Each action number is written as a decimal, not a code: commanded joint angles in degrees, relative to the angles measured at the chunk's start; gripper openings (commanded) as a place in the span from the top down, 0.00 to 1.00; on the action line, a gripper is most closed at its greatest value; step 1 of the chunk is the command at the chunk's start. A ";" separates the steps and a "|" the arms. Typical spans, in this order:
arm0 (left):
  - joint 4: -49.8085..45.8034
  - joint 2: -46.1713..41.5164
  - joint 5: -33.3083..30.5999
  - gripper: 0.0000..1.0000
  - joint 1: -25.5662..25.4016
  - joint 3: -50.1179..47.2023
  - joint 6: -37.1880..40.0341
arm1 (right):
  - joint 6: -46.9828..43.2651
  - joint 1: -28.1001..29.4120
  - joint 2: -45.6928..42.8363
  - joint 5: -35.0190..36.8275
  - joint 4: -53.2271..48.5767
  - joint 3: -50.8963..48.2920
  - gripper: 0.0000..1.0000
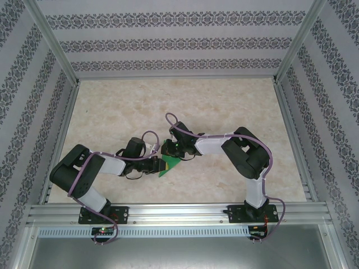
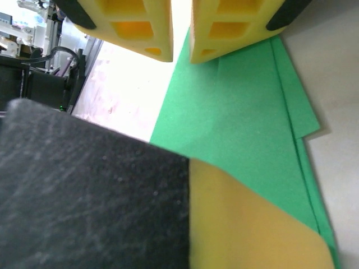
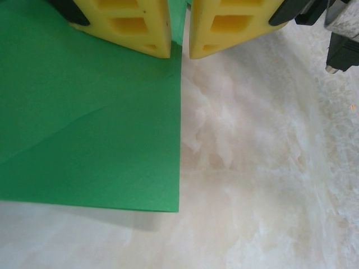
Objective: Fold a paper plane with a square sheet of paper (pick it up from the middle)
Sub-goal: Fourth fold the wing at the center of the table.
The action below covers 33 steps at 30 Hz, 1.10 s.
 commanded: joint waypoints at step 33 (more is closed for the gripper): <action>-23.40 6.58 -6.88 1.00 -0.10 1.47 5.05 | -2.48 -8.52 2.08 9.58 -1.90 -3.08 0.79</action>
